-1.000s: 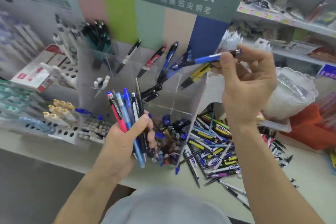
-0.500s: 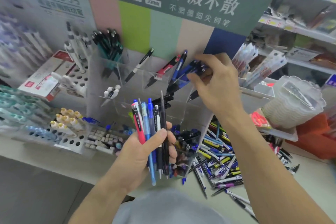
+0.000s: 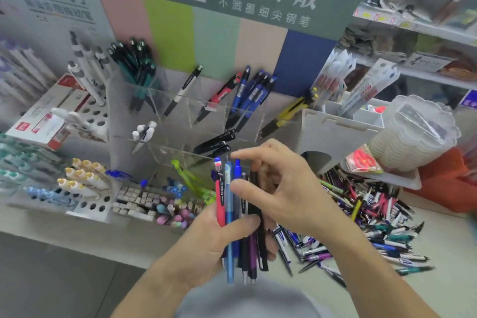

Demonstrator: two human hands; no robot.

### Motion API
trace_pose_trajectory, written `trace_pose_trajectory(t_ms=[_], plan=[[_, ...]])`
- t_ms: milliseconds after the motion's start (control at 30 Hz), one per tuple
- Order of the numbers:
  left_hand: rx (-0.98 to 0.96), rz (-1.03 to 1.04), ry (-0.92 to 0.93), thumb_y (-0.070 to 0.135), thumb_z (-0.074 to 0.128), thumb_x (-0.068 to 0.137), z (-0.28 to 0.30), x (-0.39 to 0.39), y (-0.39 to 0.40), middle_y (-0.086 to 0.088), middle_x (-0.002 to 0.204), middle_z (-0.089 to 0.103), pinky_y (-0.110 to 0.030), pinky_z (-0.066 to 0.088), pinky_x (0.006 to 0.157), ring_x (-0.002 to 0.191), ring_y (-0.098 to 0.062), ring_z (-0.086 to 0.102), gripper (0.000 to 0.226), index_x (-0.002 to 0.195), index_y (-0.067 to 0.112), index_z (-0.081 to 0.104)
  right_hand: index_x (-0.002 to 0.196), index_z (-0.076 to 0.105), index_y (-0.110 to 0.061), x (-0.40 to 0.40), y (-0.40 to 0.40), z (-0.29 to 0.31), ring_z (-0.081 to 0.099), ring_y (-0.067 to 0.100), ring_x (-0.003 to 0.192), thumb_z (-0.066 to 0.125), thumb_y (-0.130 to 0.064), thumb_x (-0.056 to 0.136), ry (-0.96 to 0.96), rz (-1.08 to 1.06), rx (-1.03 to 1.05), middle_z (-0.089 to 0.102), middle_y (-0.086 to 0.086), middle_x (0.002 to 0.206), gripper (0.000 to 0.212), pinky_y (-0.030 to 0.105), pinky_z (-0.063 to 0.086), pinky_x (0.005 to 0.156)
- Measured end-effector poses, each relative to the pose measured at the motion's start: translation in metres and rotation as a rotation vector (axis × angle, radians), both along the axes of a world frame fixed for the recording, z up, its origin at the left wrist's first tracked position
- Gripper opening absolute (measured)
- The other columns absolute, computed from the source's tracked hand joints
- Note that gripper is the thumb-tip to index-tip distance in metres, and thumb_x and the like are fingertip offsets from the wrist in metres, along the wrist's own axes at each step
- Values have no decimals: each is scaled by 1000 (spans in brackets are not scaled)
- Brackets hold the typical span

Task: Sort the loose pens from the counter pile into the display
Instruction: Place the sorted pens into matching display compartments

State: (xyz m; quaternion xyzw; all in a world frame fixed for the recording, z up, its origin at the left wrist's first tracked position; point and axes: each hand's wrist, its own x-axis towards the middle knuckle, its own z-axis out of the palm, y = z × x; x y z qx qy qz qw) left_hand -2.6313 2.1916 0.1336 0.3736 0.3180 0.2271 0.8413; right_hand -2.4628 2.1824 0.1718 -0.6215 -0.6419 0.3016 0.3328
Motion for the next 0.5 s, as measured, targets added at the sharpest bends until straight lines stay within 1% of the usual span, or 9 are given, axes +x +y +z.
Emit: trace_pose_trajectory(t_ms=[33, 100, 167, 233, 300, 367, 433, 467, 500], plan=[[-12, -24, -1, 13, 66, 86, -1, 0, -2, -30, 85, 69, -45, 60, 70, 75, -43, 70, 25, 108, 3, 65, 115, 68, -40, 4, -2, -3, 55, 14, 71, 77, -41, 85, -10, -4, -28, 53, -11, 92, 31, 19, 45, 65], [-51, -50, -22, 12, 68, 83, -3, 1, -5, -30, 86, 68, -47, 60, 71, 76, -42, 69, 34, 115, 2, 62, 107, 67, -39, 11, -9, -5, 56, 14, 70, 79, -36, 85, 71, -32, -76, 57, -9, 93, 26, 27, 49, 65], [-95, -60, -51, 14, 71, 80, -4, 1, -7, -30, 87, 68, -49, 60, 74, 77, -42, 69, 31, 110, 5, 69, 103, 65, -33, 16, -16, -5, 61, 22, 73, 79, -27, 87, 203, -35, -145, 64, -4, 92, 22, 40, 56, 69], [-149, -75, -84, 22, 79, 78, -6, 1, -9, -28, 87, 67, -49, 59, 75, 77, -40, 68, 30, 103, 6, 74, 104, 63, -24, 20, -22, -4, 65, 30, 83, 75, -16, 90, 326, -33, -193, 70, 2, 94, 20, 47, 58, 78], [-206, -95, -151, 31, 83, 78, -10, 2, -11, -24, 88, 65, -48, 58, 73, 75, -36, 66, 40, 105, 2, 73, 108, 62, -18, 22, -26, -5, 66, 30, 86, 72, -7, 92, 438, -50, -222, 73, 5, 98, 22, 41, 58, 80], [-249, -117, -219, 36, 75, 87, -15, 4, -13, -20, 91, 59, -46, 54, 69, 72, -32, 61, 43, 108, 0, 68, 111, 64, -19, 24, -29, -6, 63, 24, 78, 71, -5, 91, 498, -82, -236, 71, 12, 99, 26, 29, 56, 70], [-279, -130, -212, 40, 67, 92, -19, 5, -15, -17, 90, 56, -41, 51, 65, 69, -29, 57, 41, 105, 2, 67, 114, 63, -19, 25, -31, -7, 60, 17, 64, 70, -2, 91, 550, -110, -255, 65, 21, 95, 30, 22, 50, 59], [-283, -129, -193, 40, 63, 93, -20, 6, -17, -17, 88, 56, -40, 51, 63, 66, -28, 57, 38, 103, 4, 67, 115, 63, -19, 25, -32, -8, 57, 16, 58, 71, -2, 91, 565, -112, -257, 63, 20, 89, 30, 21, 48, 55], [-273, -118, -167, 39, 61, 93, -20, 7, -18, -16, 86, 57, -39, 51, 60, 64, -28, 56, 36, 100, 4, 68, 114, 64, -17, 26, -33, -8, 55, 15, 54, 73, -3, 89, 569, -115, -251, 61, 15, 82, 30, 21, 47, 53]])
